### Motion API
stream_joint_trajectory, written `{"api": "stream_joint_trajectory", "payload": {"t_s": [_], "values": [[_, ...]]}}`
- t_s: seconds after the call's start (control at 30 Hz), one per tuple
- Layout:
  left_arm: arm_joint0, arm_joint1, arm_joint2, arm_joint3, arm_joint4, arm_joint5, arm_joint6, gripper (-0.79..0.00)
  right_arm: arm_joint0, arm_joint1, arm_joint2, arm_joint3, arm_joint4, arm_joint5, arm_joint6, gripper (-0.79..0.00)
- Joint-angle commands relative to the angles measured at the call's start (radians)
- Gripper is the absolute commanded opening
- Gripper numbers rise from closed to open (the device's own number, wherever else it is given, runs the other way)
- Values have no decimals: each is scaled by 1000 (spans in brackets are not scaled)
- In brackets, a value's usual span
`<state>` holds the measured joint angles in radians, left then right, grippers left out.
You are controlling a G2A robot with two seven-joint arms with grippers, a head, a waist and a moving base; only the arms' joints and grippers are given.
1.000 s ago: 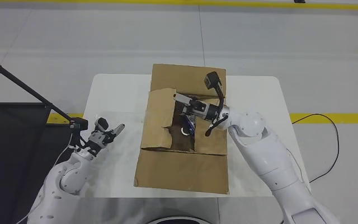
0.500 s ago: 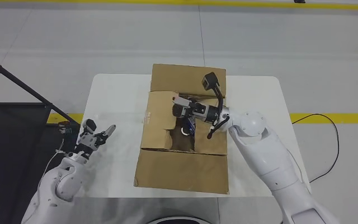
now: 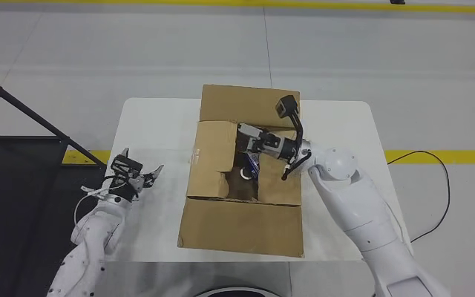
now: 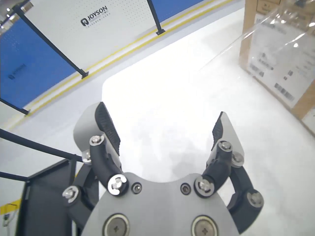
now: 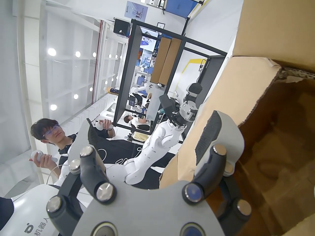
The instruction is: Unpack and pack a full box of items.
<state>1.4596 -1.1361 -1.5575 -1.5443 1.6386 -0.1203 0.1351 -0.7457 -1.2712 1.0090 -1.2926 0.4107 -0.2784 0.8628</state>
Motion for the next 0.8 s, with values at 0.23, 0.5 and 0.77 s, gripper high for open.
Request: {"api": "stream_joint_trajectory", "payload": {"t_s": [0.23,0.5,0.77], "values": [[-100,-12,79,106,190,173,-17,0,-59,19,69,-37,-9,4,14,0],[-58,-13,41,84,196,257,22,0,-65,21,84,-37,-6,7,23,0],[21,-21,22,11,170,330,32,0,-42,15,70,-6,0,5,29,0]]}}
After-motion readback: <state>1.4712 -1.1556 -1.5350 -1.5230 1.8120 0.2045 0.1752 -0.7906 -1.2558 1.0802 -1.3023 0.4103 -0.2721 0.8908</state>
